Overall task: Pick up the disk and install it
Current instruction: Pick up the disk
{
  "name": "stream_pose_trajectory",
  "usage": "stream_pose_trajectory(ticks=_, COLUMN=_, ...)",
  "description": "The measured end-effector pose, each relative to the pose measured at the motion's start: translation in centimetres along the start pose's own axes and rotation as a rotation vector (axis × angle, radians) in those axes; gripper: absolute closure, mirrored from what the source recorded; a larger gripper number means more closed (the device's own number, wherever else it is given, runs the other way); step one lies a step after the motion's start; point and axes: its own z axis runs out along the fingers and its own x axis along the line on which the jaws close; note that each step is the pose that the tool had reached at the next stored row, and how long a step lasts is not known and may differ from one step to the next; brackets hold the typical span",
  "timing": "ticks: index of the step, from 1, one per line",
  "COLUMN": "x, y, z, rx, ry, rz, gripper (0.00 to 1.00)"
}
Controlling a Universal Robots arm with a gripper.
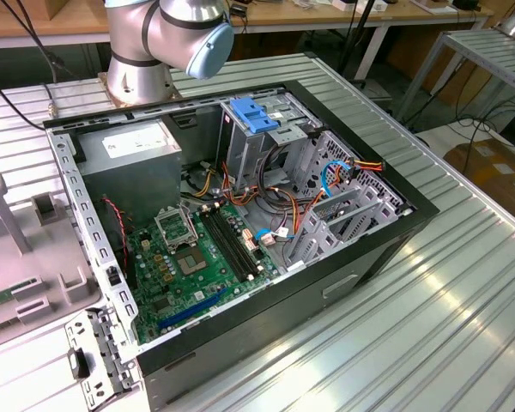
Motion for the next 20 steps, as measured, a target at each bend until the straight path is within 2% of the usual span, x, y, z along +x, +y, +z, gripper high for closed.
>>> stream_pose_trajectory(ticks=17, x=0.0, y=0.0, z=0.0, rx=-0.0034, ry=-0.0003, rz=-0.122, gripper=0.89)
stream_pose_trajectory(ticks=20, x=0.0, y=0.0, z=0.0, rx=-0.0043, ry=-0.0003, rz=-0.152, gripper=0.89)
